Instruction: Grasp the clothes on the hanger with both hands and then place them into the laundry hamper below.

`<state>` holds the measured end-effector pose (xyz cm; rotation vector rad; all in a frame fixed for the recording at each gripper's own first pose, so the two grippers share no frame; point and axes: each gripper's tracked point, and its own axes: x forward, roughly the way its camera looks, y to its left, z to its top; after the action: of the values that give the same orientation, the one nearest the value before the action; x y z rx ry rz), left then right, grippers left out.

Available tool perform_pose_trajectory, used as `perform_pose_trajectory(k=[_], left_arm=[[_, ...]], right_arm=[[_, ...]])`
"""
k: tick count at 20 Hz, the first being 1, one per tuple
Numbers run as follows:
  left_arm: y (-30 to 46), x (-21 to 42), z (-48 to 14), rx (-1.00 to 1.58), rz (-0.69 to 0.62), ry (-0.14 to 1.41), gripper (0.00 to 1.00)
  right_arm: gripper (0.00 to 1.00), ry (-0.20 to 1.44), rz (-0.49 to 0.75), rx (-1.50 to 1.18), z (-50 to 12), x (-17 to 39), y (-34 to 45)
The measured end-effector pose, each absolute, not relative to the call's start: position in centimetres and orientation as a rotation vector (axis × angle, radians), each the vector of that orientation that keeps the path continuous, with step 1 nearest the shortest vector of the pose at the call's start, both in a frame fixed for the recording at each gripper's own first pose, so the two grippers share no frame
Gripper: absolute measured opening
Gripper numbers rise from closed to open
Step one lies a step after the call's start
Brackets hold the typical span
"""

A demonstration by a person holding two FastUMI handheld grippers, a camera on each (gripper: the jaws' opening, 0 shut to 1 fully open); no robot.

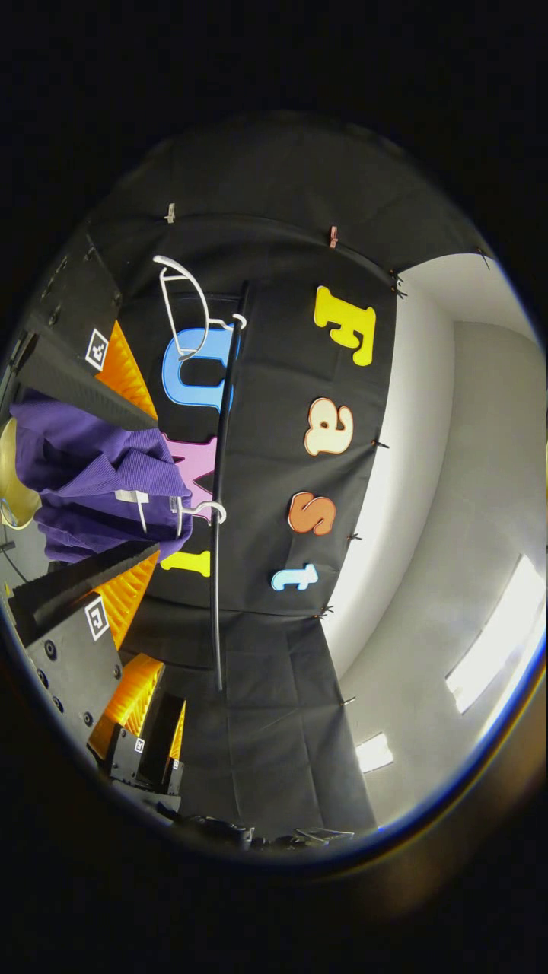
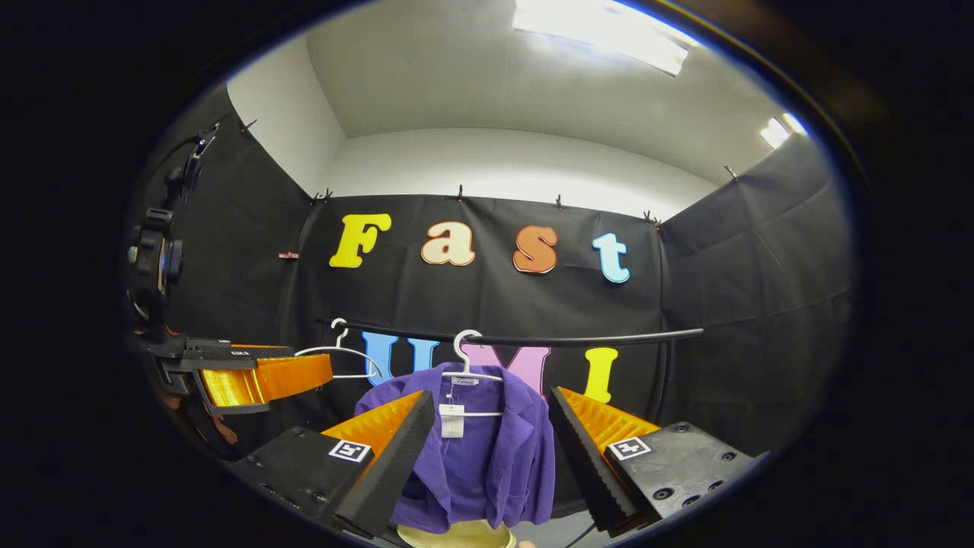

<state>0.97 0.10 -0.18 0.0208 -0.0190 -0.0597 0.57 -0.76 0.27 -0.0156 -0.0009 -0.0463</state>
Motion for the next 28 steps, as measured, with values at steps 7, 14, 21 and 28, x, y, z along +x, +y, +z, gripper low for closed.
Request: perform_pose_trajectory(k=[7,14,21,28], left_arm=[[-0.2,0.8,-0.6,0.028,-0.128,-0.012,0.92],[0.4,0.6,-1.9,0.042,-0.219,-0.005,0.92],[-0.4,2.9,-6.3,0.026,-0.253,0.02,0.92],[0.1,9.8,-12.1,0.035,-0.095,0.011,0.92]], right_arm=[[0.97,0.015,-0.088,-0.038,0.1,0.2,-0.3],[0.97,0.051,-0.143,-0.031,-1.5,-0.1,0.9],[0.97,0.121,-0.128,0.074,-7.2,2.9,-0.6],[0.98,0.148,-0.042,0.232,-14.2,11.4,-4.8]])
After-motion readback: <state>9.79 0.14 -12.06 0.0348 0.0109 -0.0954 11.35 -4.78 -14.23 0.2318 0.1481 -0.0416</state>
